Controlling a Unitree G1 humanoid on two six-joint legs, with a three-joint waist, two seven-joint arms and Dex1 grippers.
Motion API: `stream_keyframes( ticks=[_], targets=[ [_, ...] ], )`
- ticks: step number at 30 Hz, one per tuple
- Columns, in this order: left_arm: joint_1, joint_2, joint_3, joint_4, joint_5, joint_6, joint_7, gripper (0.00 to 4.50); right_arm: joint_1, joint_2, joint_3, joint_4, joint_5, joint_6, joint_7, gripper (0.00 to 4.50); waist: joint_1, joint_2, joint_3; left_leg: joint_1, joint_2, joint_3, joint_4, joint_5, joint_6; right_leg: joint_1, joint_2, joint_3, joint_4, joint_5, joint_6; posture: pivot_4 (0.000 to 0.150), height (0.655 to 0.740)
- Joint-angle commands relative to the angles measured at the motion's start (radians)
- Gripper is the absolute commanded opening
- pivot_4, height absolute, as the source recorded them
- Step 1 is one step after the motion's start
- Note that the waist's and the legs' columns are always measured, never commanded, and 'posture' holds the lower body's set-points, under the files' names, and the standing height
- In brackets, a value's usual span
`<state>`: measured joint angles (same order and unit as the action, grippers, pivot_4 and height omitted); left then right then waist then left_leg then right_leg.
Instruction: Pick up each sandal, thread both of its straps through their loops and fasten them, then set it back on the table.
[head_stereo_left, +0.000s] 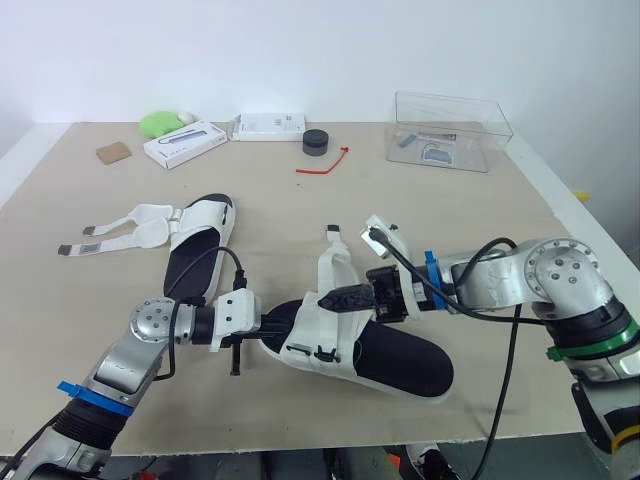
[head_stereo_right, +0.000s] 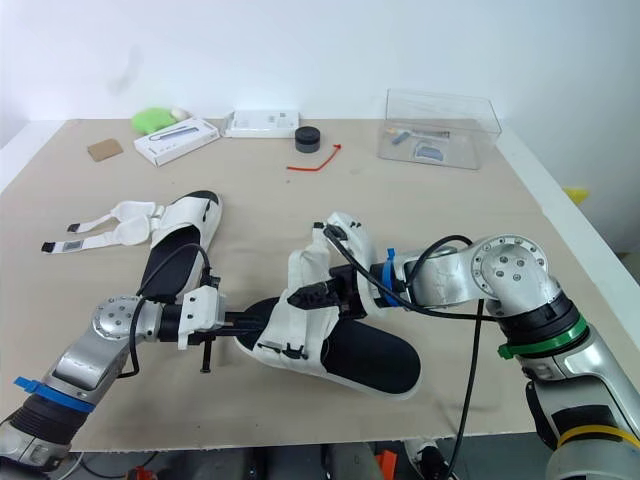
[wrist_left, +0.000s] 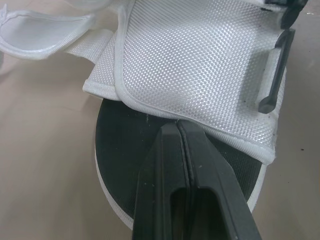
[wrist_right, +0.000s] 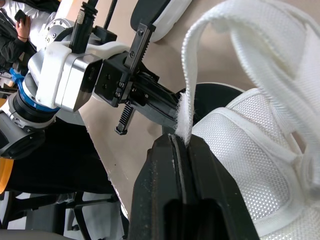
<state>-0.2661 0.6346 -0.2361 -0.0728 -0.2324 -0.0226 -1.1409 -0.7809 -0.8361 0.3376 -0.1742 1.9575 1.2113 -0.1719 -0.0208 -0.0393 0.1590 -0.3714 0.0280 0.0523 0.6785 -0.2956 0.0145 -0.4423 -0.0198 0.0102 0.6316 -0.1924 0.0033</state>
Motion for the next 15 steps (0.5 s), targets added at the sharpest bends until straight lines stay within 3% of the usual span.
stream_keyframes(
  ticks=[1, 15],
  targets=[
    [0.027, 0.017, -0.022, 0.028, 0.048, 0.013, 0.001, 0.00, 0.024, -0.019, -0.038, -0.061, 0.015, 0.007, 0.028, 0.09, 0.000, 0.000, 0.000, 0.000, 0.000, 0.000, 0.000, 0.000, 0.000, 0.000, 0.000, 0.000, 0.000, 0.000, 0.000, 0.150, 0.7400],
    [0.016, 0.015, -0.029, 0.041, 0.053, 0.008, -0.001, 0.00, 0.070, -0.088, -0.006, -0.224, 0.015, -0.031, 0.039, 0.09, 0.000, 0.001, -0.001, 0.000, 0.000, 0.000, 0.000, 0.000, 0.000, 0.000, 0.000, 0.000, 0.000, 0.000, 0.001, 0.150, 0.7400]
  ],
)
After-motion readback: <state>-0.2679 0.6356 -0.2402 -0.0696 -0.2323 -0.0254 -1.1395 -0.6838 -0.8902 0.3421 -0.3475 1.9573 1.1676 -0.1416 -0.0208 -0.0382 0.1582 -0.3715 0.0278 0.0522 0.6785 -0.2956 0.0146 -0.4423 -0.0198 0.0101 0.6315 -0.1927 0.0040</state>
